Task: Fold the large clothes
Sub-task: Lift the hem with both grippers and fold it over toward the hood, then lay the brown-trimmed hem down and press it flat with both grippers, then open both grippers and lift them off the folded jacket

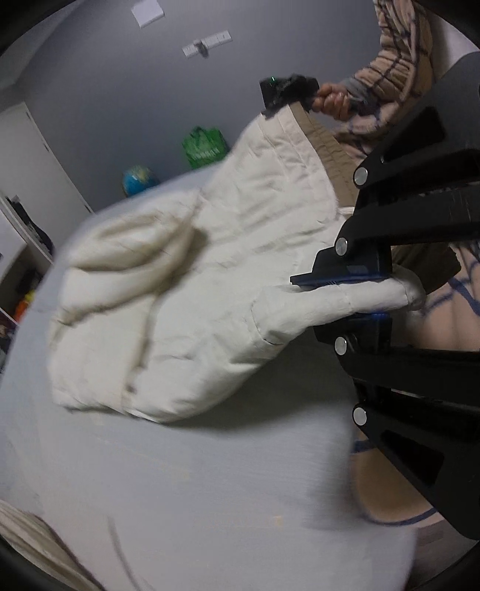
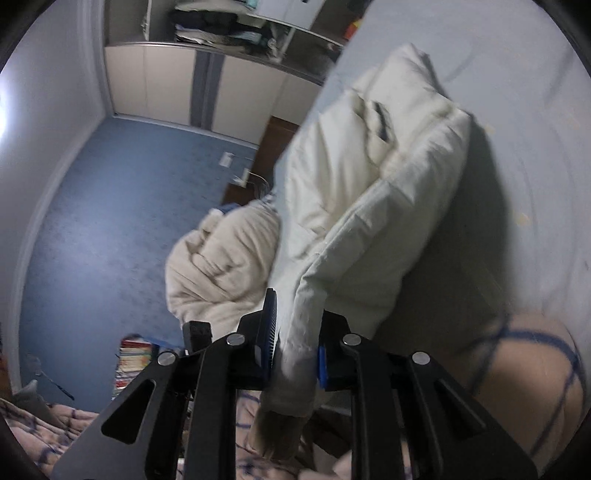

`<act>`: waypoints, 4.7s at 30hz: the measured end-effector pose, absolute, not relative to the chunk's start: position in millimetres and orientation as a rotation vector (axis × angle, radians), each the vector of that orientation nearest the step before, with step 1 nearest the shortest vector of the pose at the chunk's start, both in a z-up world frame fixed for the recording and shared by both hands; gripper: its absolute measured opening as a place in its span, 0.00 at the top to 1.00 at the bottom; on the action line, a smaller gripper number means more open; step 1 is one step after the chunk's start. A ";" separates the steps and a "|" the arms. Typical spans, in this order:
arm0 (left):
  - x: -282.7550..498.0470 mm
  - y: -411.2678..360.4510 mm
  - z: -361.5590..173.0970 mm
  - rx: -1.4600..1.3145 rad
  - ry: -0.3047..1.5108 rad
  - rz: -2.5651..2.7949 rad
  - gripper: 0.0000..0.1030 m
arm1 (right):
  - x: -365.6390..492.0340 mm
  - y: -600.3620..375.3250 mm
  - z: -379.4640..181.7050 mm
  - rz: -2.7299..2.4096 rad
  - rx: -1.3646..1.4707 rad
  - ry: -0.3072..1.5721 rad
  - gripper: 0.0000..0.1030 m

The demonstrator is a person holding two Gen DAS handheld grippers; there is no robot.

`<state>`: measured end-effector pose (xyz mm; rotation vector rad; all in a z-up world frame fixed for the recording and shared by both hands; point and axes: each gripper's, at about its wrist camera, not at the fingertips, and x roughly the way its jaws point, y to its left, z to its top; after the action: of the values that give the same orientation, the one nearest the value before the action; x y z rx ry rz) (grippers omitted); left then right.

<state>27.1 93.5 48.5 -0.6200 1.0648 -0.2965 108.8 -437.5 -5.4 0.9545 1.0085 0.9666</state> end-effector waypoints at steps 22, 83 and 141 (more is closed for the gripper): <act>209.4 153.6 129.3 -0.776 0.831 -0.228 0.91 | 291.9 -427.4 27.0 0.733 1.335 0.764 0.86; 398.3 -32.6 66.8 -0.057 1.010 0.123 0.13 | 388.7 -203.1 25.6 0.495 0.202 1.024 0.31; 173.9 94.8 1.3 -0.179 1.153 0.253 0.12 | 268.9 -355.2 -30.0 0.216 0.018 1.101 0.21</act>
<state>173.9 94.8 1.3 -0.1792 1.1530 0.2525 268.9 -355.2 -30.0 0.0177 1.1005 0.2161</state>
